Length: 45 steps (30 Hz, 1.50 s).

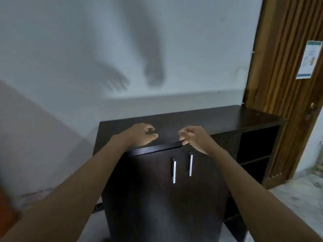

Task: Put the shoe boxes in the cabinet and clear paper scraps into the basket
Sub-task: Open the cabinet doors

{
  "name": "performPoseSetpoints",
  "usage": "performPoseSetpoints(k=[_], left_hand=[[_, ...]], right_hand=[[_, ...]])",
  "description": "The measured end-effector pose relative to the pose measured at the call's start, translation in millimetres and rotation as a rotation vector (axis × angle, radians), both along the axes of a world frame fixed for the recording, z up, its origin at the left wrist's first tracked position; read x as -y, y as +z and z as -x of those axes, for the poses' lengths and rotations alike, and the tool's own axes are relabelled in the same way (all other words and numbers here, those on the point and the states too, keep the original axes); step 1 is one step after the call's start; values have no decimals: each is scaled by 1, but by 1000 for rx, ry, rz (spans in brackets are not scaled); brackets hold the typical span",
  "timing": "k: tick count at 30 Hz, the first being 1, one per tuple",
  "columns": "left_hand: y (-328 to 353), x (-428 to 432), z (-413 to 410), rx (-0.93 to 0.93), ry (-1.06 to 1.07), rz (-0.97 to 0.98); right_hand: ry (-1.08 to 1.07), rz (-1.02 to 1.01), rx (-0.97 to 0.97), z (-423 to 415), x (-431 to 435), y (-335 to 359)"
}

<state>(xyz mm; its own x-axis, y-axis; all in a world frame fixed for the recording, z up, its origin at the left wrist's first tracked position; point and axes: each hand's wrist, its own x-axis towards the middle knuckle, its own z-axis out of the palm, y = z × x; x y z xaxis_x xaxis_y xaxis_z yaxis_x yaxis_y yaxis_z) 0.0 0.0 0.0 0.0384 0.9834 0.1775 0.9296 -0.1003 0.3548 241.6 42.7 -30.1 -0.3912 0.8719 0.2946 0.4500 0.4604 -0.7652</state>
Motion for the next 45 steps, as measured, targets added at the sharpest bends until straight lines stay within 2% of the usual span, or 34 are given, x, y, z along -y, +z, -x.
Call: performPoseSetpoints(k=[1,5,10,17,20,27,32,36,41,43,45], left_hand=[[-16,3,-1,-15,8,29],[-64,5,1,-35,83,-63],[-68,1,-1,2,104,-146],[-66,0,0,35,104,-143],[-65,1,-2,47,115,-129],[-68,-2,1,86,125,-107],[-68,-4,2,128,135,-118],[-69,-4,1,76,124,-132],[-73,-6,5,8,111,-172],[-75,-2,3,2,111,-189],[-74,2,-2,-14,121,-198]], right_hand=[[-21,51,-34,-2,-2,-25],[-148,208,-83,8,2,-111],[-209,246,-166,27,6,-136],[-306,154,-206,39,1,-140],[-292,170,-201,40,1,-140],[-354,224,-320,43,8,-153],[-465,222,-354,41,39,-157],[-510,251,-398,39,64,-152],[-571,186,-343,31,112,-142],[-530,180,-348,23,145,-143],[-397,237,-376,9,179,-143]])
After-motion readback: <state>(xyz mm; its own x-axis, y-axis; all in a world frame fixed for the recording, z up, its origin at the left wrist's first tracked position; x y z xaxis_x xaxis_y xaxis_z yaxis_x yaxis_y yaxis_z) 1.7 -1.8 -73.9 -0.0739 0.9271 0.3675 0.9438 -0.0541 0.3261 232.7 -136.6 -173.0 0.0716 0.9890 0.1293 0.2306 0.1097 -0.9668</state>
